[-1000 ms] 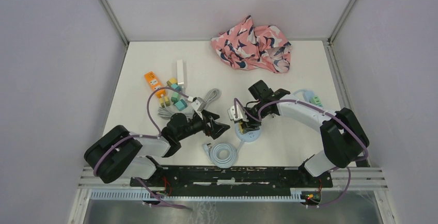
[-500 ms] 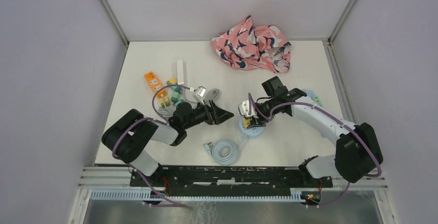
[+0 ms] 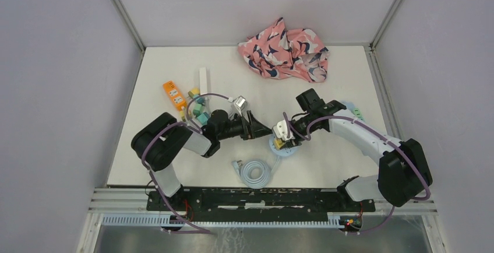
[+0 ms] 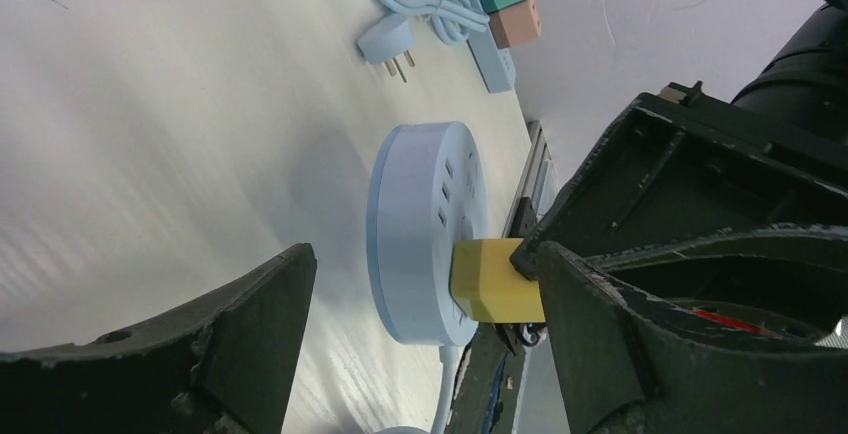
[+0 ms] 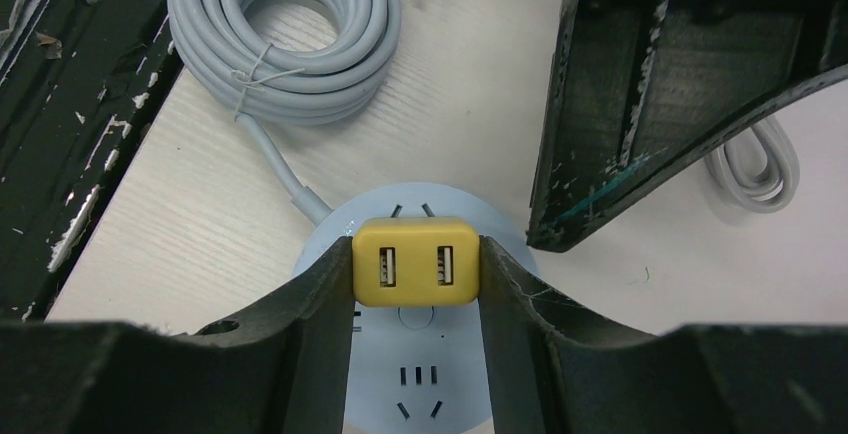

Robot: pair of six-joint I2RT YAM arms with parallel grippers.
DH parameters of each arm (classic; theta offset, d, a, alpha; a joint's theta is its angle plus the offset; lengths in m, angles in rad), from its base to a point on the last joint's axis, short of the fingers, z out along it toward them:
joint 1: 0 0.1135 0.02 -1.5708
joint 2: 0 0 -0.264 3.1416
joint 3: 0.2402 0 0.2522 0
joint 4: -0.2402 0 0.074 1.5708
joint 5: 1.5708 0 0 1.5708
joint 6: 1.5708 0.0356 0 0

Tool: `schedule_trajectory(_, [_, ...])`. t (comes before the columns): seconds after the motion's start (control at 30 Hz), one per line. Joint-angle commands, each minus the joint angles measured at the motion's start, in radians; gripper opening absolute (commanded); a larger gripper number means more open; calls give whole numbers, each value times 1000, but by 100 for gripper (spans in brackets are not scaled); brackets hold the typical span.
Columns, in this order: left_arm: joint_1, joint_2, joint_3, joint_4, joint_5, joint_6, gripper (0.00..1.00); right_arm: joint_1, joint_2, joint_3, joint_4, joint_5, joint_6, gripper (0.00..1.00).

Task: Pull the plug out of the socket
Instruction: Remove the plug from the socket.

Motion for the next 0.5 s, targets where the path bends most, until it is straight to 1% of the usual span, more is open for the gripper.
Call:
schedule_trajectory(0.0, [-15,43,58,3,58,-33,84,-1,-48,1,-17,-115,-73,0])
schedule_trajectory(0.33, [-42,122,126,-6,119,-42,77,-1,-52,-6,-15,-121,-98,0])
schedule_trajectory(0.47, [-55,153,153,-4,137,-49,70,0,-57,-12,-13,-128,-110,0])
